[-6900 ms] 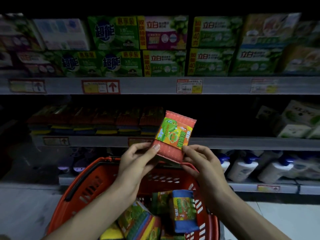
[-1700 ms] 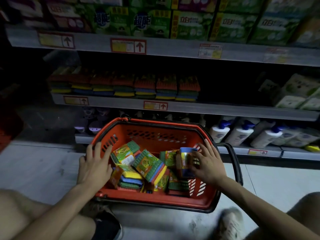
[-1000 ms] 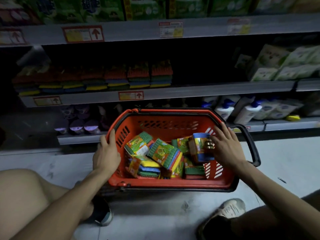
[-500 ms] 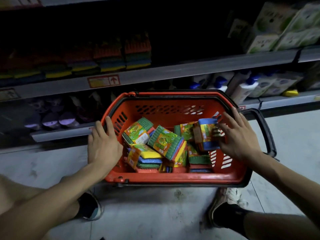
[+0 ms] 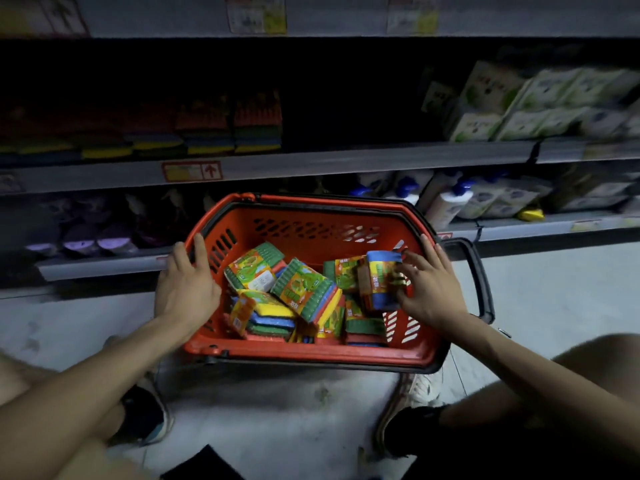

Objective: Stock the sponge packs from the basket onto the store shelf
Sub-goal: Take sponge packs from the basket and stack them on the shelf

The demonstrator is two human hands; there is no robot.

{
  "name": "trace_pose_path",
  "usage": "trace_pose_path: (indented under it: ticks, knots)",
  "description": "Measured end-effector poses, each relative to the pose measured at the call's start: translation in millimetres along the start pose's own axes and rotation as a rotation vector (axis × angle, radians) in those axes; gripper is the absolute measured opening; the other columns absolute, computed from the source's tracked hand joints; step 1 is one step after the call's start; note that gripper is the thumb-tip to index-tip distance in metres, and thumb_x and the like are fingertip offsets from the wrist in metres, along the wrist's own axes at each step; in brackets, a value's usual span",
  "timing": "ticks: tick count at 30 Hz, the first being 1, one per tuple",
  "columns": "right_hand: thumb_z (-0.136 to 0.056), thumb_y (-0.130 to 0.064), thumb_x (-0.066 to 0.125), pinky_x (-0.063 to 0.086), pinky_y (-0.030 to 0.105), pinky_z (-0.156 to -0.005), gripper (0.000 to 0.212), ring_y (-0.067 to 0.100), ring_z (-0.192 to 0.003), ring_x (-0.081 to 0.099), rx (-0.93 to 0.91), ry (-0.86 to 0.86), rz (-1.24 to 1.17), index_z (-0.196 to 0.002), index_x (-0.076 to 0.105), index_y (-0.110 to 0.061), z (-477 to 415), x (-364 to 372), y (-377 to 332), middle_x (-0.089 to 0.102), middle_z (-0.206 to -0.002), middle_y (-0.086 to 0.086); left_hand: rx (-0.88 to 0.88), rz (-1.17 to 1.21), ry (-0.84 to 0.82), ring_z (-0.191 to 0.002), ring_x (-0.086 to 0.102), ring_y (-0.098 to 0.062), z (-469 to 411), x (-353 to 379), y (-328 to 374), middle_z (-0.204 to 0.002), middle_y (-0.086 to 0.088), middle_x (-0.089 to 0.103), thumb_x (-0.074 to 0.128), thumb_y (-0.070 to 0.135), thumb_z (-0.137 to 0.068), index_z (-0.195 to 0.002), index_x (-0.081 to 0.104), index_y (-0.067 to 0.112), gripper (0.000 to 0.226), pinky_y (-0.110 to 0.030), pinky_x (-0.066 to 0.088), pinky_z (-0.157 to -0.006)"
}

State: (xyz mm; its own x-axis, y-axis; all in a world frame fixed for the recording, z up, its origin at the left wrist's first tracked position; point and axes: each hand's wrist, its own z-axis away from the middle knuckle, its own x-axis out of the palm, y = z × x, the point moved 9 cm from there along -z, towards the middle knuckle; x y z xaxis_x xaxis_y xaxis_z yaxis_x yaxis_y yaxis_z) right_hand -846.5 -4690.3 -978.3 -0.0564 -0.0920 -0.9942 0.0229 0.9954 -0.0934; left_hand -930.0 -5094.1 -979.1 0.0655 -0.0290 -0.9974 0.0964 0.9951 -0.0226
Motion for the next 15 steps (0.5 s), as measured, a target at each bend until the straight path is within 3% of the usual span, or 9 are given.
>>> trace_pose_path:
  ticks: [6, 11, 15]
  knots:
    - [-0.078, -0.036, 0.066, 0.007, 0.044, -0.124, 0.046, 0.043, -0.154, 0.021, -0.03, -0.056, 0.08, -0.117, 0.076, -0.014, 5, -8, -12, 0.071, -0.124, 0.012, -0.034, 0.063, -0.006, -0.144, 0.025, -0.046, 28, -19, 4, -0.159, -0.029, 0.019, 0.066, 0.032, -0.088, -0.161, 0.02, 0.012, 0.088, -0.052, 0.032, -0.114]
    - [-0.092, -0.054, 0.061, -0.006, 0.042, -0.126, 0.059, 0.034, -0.159, -0.001, -0.016, -0.208, 0.19, -0.141, 0.06, -0.022, 7, -12, -24, 0.055, -0.15, 0.005, 0.118, -0.027, 0.009, -0.146, 0.023, -0.038, 41, -31, 9, -0.158, -0.02, 0.026, 0.065, 0.037, -0.088, -0.156, 0.034, 0.017, 0.077, -0.049, 0.027, -0.118]
    - [-0.097, -0.037, 0.057, 0.012, 0.041, -0.127, 0.049, 0.03, -0.159, 0.009, -0.097, -0.278, 0.176, -0.142, 0.058, -0.018, 4, -13, -41, 0.058, -0.148, 0.008, 0.178, 0.055, -0.018, -0.143, 0.027, -0.034, 41, -29, 27, -0.152, -0.015, 0.034, 0.063, 0.042, -0.091, -0.156, 0.034, 0.021, 0.074, -0.046, 0.026, -0.117]
